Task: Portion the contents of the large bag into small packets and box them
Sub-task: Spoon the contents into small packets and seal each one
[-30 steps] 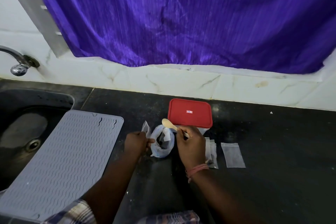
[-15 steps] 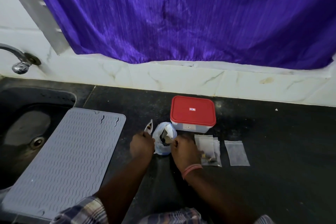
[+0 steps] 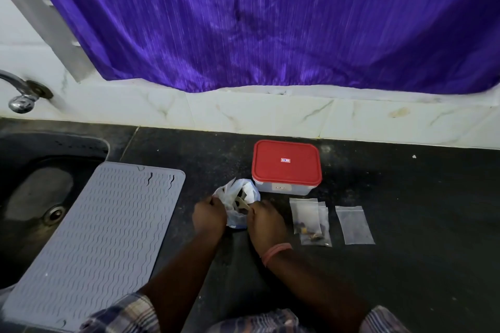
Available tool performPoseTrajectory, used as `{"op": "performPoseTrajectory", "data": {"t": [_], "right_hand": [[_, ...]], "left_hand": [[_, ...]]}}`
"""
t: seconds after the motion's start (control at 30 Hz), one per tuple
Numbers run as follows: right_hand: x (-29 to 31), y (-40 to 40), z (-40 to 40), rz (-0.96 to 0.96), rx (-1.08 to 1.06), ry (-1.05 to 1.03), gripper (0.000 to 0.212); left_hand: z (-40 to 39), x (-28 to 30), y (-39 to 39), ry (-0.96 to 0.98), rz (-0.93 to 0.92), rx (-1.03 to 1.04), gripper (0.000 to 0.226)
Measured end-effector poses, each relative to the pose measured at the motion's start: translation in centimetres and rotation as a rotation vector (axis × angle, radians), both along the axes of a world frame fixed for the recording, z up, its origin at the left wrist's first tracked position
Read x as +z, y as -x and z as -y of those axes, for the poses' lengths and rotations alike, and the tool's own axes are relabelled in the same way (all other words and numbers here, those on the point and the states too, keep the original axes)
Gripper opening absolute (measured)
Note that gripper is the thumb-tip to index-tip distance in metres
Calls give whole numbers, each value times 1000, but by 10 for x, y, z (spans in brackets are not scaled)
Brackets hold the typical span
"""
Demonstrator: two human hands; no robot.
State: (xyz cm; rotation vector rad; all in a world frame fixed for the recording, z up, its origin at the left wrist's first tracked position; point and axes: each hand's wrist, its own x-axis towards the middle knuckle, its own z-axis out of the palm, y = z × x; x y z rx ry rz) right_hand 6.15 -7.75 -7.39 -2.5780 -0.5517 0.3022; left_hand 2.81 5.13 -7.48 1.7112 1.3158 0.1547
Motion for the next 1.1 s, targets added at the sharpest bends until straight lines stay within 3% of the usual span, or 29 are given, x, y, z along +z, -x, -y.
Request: {"op": "performPoseTrajectory", "data": {"t": [0.17,0.23,0.77,1.1], "right_hand": [[2,-9,-7,-686,-590,-528,17],[1,-9,-4,-757,-647,-609,17],[19,1,31,-627,-722,-746,17],[58,17,22,-429,-501,-719,18]], "left_hand": [[-5,0,-4,9,-7,-32,28],[-7,-1,-5,13,-21,-32,29],[-2,12,3,-42,70,-5,26],[7,22,21,-119,59,-80,26]]}}
